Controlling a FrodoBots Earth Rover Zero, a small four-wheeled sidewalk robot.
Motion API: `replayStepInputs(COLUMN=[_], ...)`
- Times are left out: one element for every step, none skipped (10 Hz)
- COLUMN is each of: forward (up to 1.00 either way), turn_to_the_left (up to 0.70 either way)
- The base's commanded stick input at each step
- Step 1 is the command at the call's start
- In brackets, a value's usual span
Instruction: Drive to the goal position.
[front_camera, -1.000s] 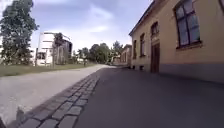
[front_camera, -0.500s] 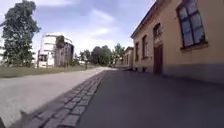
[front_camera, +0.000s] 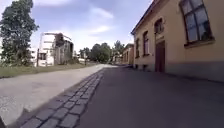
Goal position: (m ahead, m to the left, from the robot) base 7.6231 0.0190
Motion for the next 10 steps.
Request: replayStepInputs(forward=[0.7, 0.7, 0.7, 0.7, 0.7, 0.7, 0.7, 0.7, 0.7, 0.7], turn_to_the_left=[0.0, 0.0, 0.0, 0.0, 0.0, 0.0, 0.0, 0.0, 0.0, 0.0])
